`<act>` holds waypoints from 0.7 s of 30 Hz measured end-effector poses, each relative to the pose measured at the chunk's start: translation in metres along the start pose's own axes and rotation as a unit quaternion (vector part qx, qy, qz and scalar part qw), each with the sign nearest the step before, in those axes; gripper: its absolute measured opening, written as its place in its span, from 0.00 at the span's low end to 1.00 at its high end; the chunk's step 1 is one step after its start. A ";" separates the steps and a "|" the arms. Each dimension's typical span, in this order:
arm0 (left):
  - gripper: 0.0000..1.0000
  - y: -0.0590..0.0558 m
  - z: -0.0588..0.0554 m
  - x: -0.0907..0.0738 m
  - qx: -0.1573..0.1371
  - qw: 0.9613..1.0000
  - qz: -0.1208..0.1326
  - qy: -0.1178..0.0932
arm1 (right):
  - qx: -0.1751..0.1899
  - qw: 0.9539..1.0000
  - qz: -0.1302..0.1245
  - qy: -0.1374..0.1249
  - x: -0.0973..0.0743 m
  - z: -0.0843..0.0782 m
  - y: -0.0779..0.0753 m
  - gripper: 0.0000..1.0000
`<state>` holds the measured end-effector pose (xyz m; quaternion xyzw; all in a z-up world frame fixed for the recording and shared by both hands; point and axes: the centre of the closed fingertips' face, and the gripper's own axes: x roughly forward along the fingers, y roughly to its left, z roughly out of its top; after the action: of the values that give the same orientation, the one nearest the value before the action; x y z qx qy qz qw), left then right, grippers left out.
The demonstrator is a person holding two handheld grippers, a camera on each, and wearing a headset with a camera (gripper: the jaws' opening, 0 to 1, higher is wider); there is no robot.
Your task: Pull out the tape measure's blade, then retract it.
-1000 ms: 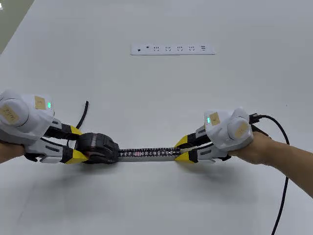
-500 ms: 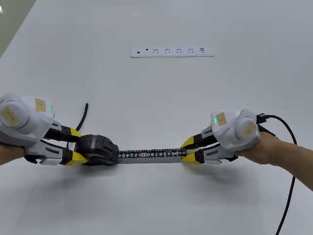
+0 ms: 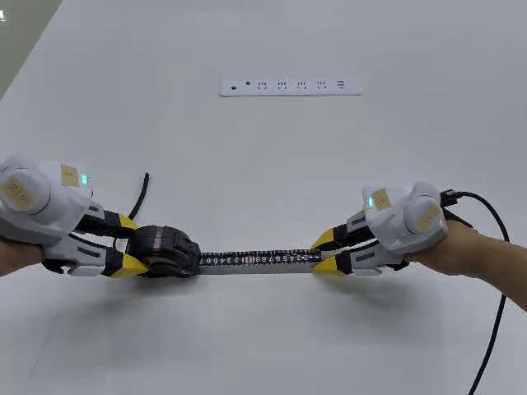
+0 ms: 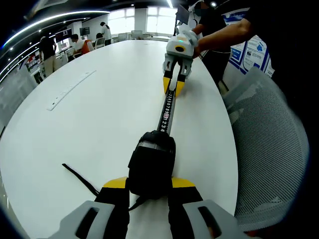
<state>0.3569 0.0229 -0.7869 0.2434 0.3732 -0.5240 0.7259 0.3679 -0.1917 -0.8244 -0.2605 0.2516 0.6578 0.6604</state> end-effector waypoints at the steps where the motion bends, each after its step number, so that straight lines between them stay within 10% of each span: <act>1: 0.26 0.000 0.000 0.000 0.000 1.000 0.000 0.000 | 0.000 1.000 0.000 0.001 -0.001 -0.001 0.000 0.11; 21: 0.27 0.000 0.001 0.001 0.001 1.000 -0.003 0.002 | 0.006 1.000 -0.006 0.017 -0.021 -0.020 -0.001 0.11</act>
<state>0.3572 0.0220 -0.7871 0.2436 0.3749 -0.5259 0.7235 0.3689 -0.2202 -0.8249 -0.2690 0.2655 0.6479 0.6613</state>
